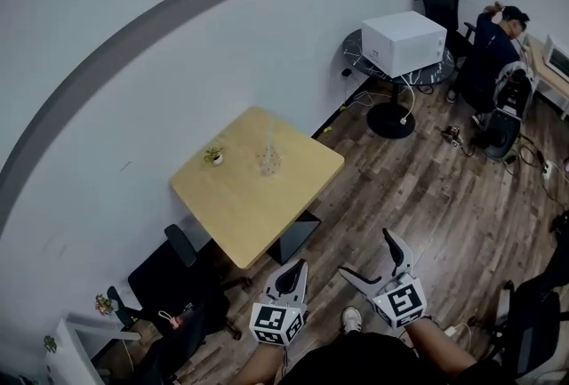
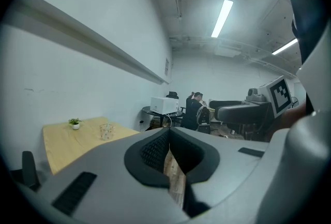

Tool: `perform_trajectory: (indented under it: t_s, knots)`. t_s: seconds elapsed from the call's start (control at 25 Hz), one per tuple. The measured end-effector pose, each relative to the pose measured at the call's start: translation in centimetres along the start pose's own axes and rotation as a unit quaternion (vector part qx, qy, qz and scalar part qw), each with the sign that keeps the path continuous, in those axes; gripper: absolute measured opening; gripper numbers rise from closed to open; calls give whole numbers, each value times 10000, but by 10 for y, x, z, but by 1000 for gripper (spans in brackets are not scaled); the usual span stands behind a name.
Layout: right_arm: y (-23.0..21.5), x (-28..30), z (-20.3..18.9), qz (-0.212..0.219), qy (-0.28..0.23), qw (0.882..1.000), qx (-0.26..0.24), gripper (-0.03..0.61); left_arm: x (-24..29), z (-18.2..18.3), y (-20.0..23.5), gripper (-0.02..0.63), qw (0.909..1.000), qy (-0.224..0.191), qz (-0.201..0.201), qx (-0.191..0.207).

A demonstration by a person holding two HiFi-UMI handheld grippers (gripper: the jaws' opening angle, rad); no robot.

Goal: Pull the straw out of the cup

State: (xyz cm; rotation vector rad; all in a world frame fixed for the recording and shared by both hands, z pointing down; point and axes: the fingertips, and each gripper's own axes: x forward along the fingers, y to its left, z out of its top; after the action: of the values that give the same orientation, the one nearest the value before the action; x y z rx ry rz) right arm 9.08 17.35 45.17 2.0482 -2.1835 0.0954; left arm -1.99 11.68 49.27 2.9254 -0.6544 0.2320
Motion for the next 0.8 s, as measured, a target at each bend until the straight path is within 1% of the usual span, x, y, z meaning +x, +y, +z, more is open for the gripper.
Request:
perform_trajectory:
  t_s: [0.16, 0.28, 0.56, 0.68, 0.8]
  knots:
    - [-27, 24, 0, 211, -130, 9997, -36, 551, 31, 9, 8, 20, 9998, -19, 147, 106]
    - [-41, 33, 0, 376, -194, 9991, -88, 551, 45, 10, 12, 20, 9994, -25, 327, 92]
    - [-56, 72, -2, 640, -70, 9979, -39, 551, 50, 7, 46, 20, 9967, 92, 807, -51]
    - [-62, 85, -2, 667, 229, 9975, 33, 549, 54, 3, 56, 20, 9953, 136, 951, -104]
    - [-66, 110, -13, 793, 20, 9968, 139, 538, 63, 2, 69, 20, 9944, 101, 1043, -127]
